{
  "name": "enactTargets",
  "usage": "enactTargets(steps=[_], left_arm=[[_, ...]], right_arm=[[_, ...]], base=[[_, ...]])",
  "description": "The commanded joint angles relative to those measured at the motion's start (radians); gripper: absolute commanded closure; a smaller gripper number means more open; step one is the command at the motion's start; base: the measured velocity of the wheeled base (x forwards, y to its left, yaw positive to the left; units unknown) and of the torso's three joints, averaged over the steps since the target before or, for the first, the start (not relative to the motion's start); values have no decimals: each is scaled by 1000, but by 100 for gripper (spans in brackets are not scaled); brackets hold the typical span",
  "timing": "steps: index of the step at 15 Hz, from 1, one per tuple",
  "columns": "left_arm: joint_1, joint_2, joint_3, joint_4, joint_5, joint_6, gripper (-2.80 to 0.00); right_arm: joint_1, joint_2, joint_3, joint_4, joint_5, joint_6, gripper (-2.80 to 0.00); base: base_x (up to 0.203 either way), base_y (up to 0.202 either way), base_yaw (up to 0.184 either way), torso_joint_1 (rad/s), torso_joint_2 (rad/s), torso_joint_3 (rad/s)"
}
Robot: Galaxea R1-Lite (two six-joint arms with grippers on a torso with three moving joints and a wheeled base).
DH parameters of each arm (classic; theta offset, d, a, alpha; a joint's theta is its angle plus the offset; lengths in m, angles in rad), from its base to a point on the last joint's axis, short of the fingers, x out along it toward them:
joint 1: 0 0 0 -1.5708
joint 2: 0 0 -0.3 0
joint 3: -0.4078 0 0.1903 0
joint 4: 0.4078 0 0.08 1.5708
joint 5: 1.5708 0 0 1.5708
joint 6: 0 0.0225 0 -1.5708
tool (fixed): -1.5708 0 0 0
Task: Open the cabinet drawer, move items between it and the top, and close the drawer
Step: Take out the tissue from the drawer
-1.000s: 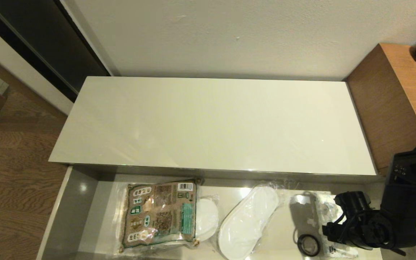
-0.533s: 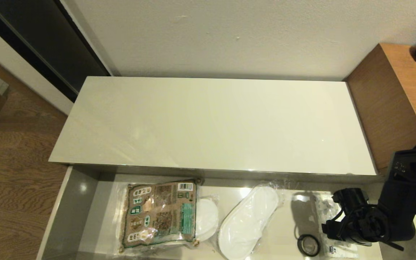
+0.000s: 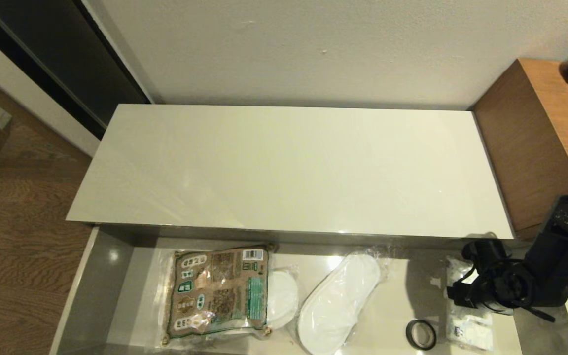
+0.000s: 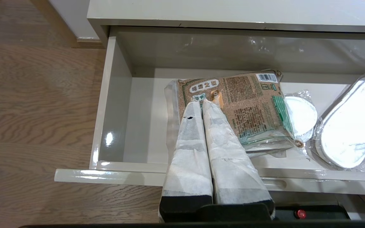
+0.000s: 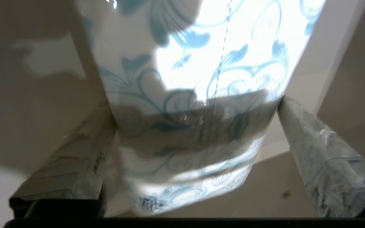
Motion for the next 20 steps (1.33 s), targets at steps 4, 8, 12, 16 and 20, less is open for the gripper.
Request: enactTargets(steps=[4,8,12,16,20], left_arm=[[0,2,0,0,0,-1,0],[0,2,0,0,0,-1,0],[0,2,0,0,0,-1,0],[0,2,0,0,0,-1,0],[0,2,0,0,0,-1,0]], right_arm=[[-18,45,-55,28,-2,-4,0],[-39,59,-53,26,0,-13,0],[-35,13,-3,13,-2,-21,0],[50,-161,182,12,-3,-10,0],[104,-241,280,18,-5,20,0]], base=[[0,0,0,0,0,0],[0,0,0,0,0,0],[0,0,0,0,0,0],[0,0,0,0,0,0],[0,0,0,0,0,0]])
